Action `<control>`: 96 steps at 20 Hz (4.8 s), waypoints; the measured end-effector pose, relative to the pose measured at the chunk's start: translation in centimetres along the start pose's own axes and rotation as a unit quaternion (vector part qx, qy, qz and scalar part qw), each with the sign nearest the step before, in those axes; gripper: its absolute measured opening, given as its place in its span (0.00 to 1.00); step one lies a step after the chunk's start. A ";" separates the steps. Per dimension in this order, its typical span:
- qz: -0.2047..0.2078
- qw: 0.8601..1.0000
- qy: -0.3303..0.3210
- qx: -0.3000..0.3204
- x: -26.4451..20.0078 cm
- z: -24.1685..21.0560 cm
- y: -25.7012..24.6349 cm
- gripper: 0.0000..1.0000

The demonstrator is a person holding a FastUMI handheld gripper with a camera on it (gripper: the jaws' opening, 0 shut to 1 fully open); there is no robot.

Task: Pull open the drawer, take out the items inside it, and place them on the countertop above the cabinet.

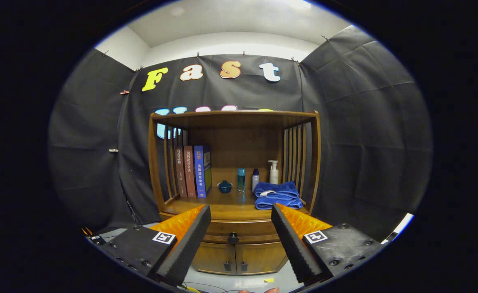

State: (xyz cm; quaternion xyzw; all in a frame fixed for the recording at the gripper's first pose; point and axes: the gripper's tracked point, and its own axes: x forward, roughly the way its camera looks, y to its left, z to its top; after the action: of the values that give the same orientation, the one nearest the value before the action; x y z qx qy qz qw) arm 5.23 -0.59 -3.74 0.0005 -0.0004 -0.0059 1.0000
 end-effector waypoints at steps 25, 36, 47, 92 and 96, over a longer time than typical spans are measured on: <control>0.006 0.986 0.165 0.012 19.5 -26.3 3.7 0.53; 0.013 0.987 0.158 0.020 15.9 -26.3 3.5 0.35; 0.013 0.986 0.163 0.011 8.8 -26.1 3.3 0.35; 0.100 0.934 0.337 0.063 12.5 -15.7 4.1 1.00; 0.084 0.894 0.431 0.091 15.3 -20.1 2.9 1.00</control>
State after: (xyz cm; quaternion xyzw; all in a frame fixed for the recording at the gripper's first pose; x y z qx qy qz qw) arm 20.56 2.13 -23.86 0.0942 0.4301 0.0794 0.8943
